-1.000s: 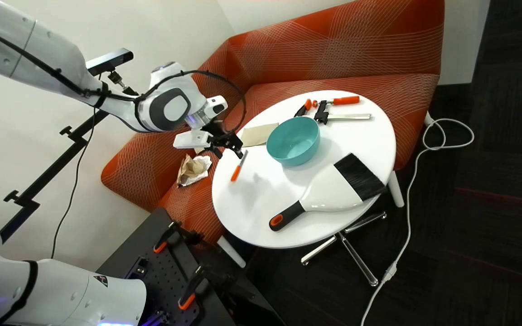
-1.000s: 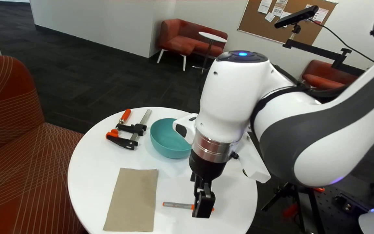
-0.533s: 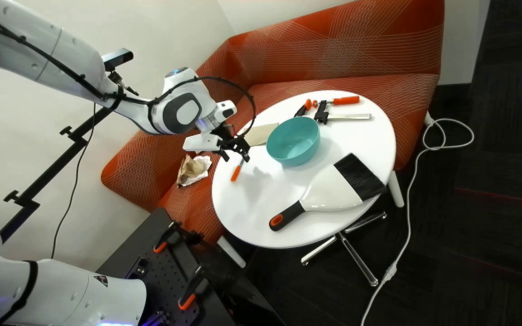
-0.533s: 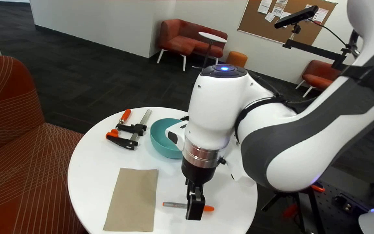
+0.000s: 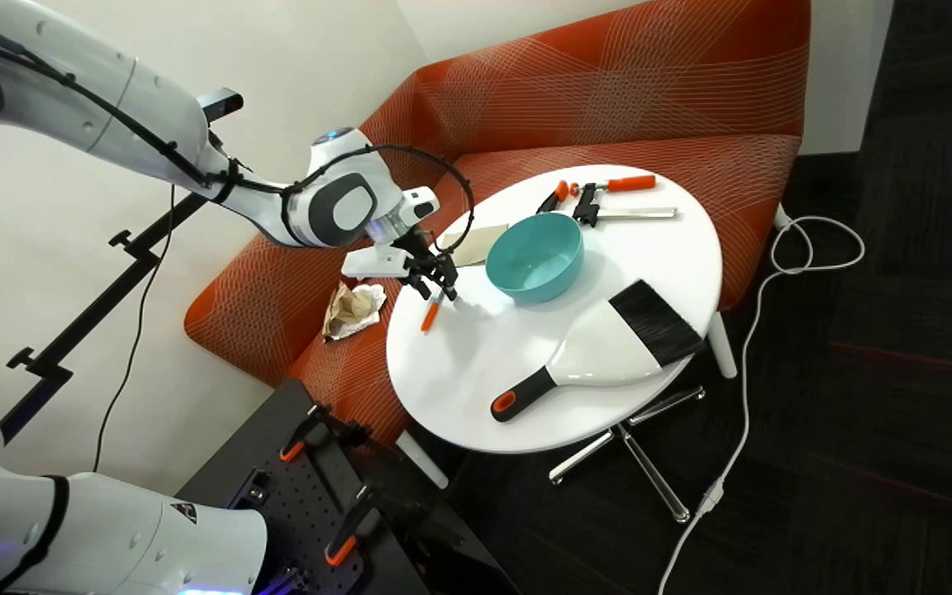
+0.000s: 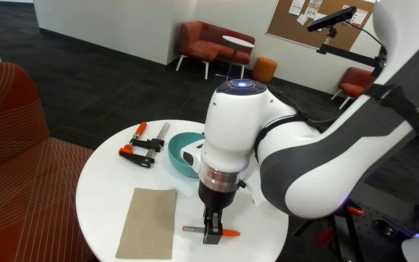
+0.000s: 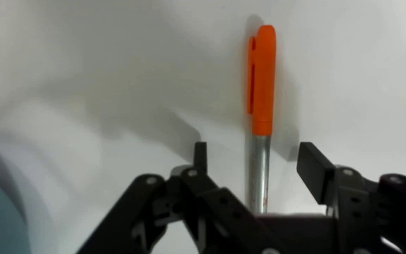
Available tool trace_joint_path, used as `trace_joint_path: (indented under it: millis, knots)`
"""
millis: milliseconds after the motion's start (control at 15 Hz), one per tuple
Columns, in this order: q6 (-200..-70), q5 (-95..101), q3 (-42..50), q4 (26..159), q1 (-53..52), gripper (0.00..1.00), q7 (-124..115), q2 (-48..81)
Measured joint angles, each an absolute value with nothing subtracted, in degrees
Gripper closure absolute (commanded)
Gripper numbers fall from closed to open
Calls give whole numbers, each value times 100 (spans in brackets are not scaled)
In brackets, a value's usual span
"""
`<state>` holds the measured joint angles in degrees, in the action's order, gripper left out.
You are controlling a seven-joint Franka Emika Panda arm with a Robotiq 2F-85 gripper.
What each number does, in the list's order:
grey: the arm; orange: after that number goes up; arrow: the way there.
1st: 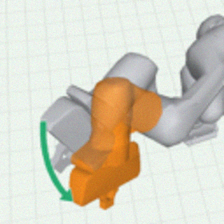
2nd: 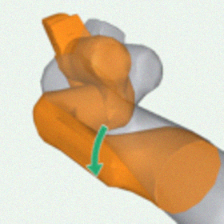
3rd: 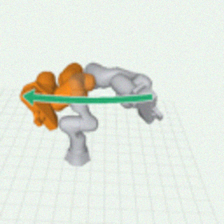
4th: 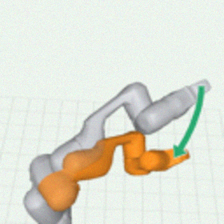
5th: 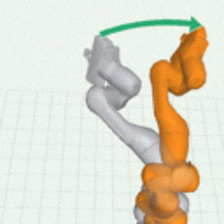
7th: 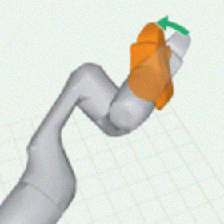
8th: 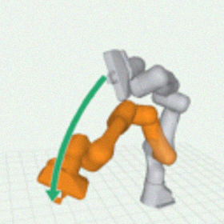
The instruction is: Pick up the marker and put it in the bowl
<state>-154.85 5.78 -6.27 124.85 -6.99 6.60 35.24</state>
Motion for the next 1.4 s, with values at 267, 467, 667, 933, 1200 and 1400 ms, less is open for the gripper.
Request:
trace_joint_path:
  millis: [267, 467, 667, 933, 1200, 1400]
  knots:
    - [-15485, 578, -614, 12423, -695, 95, 660, 3550]
    - [-15485, 578, -609, 12401, -691, 98, 660, 3553]
    - [-15485, 578, -609, 12398, -704, 97, 651, 3545]
    - [-15485, 528, -644, 12443, -720, 97, 518, 3239]
    - [-15485, 528, -561, 12604, -736, 97, 17, 2589]
    - [-15485, 584, -248, 12671, -840, 97, -663, 2158]
